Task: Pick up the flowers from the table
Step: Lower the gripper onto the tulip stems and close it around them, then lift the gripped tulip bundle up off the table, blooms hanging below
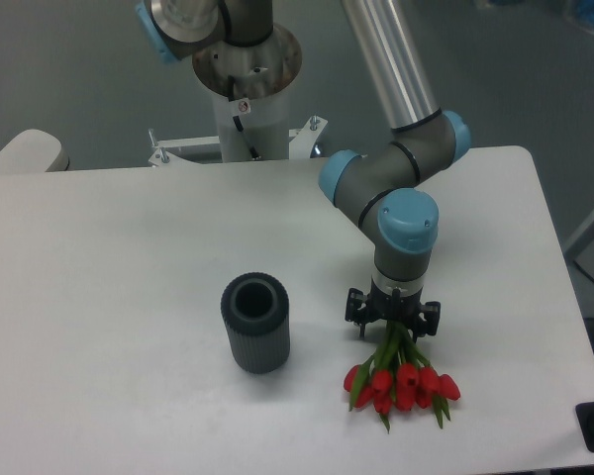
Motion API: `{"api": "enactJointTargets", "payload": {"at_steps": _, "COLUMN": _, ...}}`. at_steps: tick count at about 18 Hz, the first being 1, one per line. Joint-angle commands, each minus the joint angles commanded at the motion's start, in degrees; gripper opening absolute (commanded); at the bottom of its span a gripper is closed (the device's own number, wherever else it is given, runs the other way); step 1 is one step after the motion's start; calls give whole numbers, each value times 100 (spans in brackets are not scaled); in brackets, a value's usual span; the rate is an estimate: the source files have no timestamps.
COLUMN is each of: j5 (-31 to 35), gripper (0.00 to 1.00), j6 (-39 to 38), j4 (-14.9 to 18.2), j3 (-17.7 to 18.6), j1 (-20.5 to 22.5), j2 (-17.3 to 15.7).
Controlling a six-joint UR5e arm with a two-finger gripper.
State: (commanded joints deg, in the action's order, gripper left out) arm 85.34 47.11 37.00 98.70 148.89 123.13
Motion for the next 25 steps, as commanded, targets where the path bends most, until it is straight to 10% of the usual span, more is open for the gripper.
{"api": "enactJointTargets", "payload": {"at_steps": 10, "j5": 18, "gripper": 32, "j6": 0, "j4": 9, "j3": -70, "j1": 0, "j2": -9}}
{"api": "enactJointTargets", "payload": {"at_steps": 25, "j5": -149, "gripper": 31, "j6": 88, "j4": 53, "j3": -834, "j1": -88, "j2": -88}}
